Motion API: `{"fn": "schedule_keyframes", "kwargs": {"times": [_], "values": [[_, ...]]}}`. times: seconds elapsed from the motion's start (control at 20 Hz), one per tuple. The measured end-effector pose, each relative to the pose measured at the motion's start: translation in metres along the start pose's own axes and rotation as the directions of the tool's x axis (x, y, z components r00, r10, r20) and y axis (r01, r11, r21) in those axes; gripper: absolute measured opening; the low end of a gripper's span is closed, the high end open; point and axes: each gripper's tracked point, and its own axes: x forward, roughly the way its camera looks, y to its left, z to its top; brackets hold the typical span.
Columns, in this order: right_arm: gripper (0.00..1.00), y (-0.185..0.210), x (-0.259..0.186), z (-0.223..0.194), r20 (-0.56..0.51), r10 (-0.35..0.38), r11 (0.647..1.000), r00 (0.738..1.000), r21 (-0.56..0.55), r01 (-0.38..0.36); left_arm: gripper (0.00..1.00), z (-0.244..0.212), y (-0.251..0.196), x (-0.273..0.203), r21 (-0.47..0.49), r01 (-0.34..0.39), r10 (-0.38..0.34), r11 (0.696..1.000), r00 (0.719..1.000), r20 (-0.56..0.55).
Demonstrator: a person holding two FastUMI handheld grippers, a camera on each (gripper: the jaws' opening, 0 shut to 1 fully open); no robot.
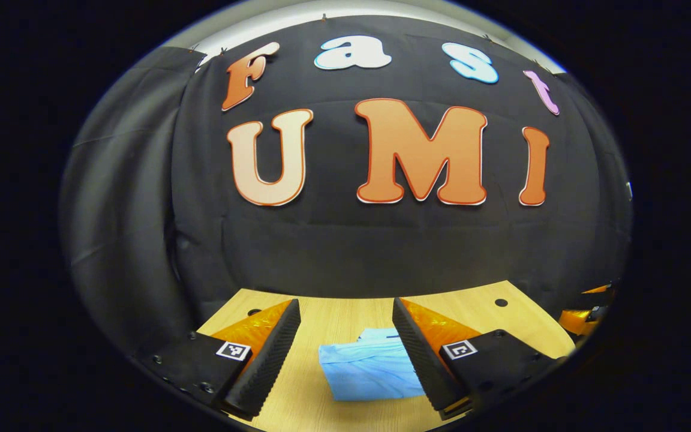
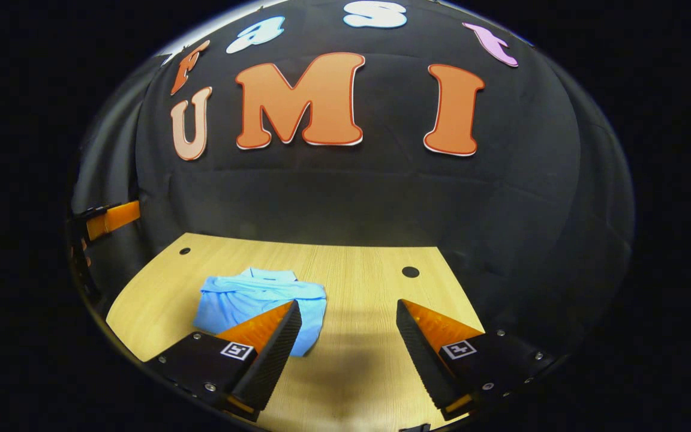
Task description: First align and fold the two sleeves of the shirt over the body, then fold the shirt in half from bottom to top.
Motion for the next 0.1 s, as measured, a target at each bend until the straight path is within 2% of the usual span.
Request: {"fn": "schedule_keyframes", "kwargs": {"times": [0.1], "values": [[0.99, 0.0005, -0.0002, -0.0015, -0.001, 0.003, 1.000, 1.000, 0.002, -0.003, 1.00, -0.0045, 0.0130, -0.0053, -0.007, -0.031, 0.031, 0.999, 0.999, -0.015]]}}
